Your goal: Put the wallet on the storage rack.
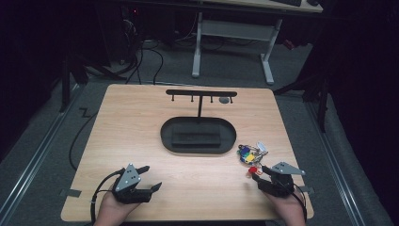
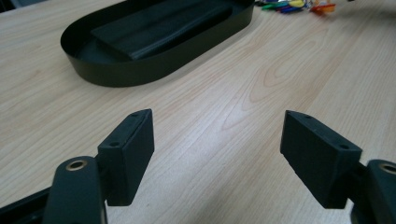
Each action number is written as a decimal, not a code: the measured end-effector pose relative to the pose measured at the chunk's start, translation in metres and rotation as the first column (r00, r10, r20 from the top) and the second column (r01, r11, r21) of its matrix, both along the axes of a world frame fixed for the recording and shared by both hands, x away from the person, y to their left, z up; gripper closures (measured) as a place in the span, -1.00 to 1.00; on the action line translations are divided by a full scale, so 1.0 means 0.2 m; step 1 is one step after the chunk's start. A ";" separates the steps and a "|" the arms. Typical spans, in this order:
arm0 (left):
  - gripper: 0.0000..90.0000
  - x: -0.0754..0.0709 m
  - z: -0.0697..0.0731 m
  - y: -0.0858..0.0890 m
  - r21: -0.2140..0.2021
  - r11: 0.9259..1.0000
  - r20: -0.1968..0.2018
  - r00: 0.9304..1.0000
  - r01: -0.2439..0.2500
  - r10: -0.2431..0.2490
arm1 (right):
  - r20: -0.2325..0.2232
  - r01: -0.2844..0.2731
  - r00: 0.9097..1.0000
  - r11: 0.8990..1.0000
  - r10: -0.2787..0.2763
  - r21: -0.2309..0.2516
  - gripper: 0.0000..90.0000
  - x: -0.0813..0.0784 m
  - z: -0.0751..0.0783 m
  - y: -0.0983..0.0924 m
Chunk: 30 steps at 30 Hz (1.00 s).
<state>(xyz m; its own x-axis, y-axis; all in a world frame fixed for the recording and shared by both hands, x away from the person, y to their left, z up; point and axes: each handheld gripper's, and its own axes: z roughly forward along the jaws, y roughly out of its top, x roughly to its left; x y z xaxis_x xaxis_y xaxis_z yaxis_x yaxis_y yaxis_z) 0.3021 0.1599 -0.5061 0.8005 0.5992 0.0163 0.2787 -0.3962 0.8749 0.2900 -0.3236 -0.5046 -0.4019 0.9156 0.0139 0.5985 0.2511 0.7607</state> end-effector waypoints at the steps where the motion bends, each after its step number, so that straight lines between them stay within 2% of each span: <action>1: -0.41 0.00 0.00 0.00 0.004 1.000 0.018 1.000 -0.008 0.008 | -0.015 -0.011 1.000 1.000 0.011 -0.019 -0.02 0.02 0.02 0.01; 4: -0.43 0.00 0.00 0.00 0.012 1.000 0.024 1.000 -0.009 0.009 | -0.037 -0.028 0.999 0.999 0.026 -0.034 -0.08 0.04 0.04 0.03; 5: -0.44 0.00 0.00 -0.01 0.014 1.000 0.022 1.000 -0.002 0.002 | -0.064 -0.047 0.997 0.997 0.044 -0.055 -0.10 0.05 0.07 0.05; 6: -0.44 0.00 0.00 -0.01 0.014 1.000 0.022 1.000 -0.002 0.002 | -0.064 -0.047 0.997 0.997 0.044 -0.055 -0.10 0.05 0.07 0.05; 7: -0.45 -0.01 0.00 -0.01 0.026 1.000 0.030 1.000 -0.002 0.001 | -0.082 -0.066 0.995 0.995 0.060 -0.076 -0.11 0.07 0.11 0.06; 10: -0.45 -0.01 0.00 -0.01 0.037 0.999 0.030 1.000 0.000 -0.001 | -0.095 -0.084 0.993 0.991 0.075 -0.101 -0.11 0.09 0.14 0.07; 11: -0.45 -0.01 0.00 -0.02 0.034 0.999 0.035 0.999 0.000 -0.001 | -0.114 -0.097 0.990 0.988 0.084 -0.119 -0.11 0.11 0.16 0.08; 12: -0.45 -0.01 0.00 -0.02 0.034 0.999 0.035 0.999 0.000 -0.001 | -0.114 -0.097 0.990 0.988 0.084 -0.119 -0.11 0.11 0.16 0.08; 13: -0.45 -0.01 0.00 -0.02 0.037 0.999 0.035 0.999 0.002 -0.004 | -0.130 -0.118 0.987 0.982 0.099 -0.150 -0.11 0.13 0.18 0.09; 14: -0.45 -0.02 -0.01 -0.02 0.038 0.999 0.035 0.999 0.005 -0.006 | -0.137 -0.126 0.985 0.980 0.105 -0.157 -0.11 0.14 0.19 0.09; 18: -0.46 -0.02 -0.02 -0.03 0.063 0.998 0.034 0.999 0.016 -0.018 | -0.162 -0.139 0.981 0.973 0.110 -0.183 -0.11 0.17 0.20 0.09; 19: -0.46 -0.02 -0.02 -0.04 0.073 0.997 0.033 0.999 0.025 -0.027 | -0.175 -0.147 0.978 0.969 0.112 -0.198 -0.11 0.18 0.21 0.10; 30: -0.46 -0.02 -0.04 -0.05 0.077 0.996 0.029 0.998 0.051 -0.053 | -0.245 -0.170 0.963 0.956 0.109 -0.240 -0.05 0.25 0.25 0.08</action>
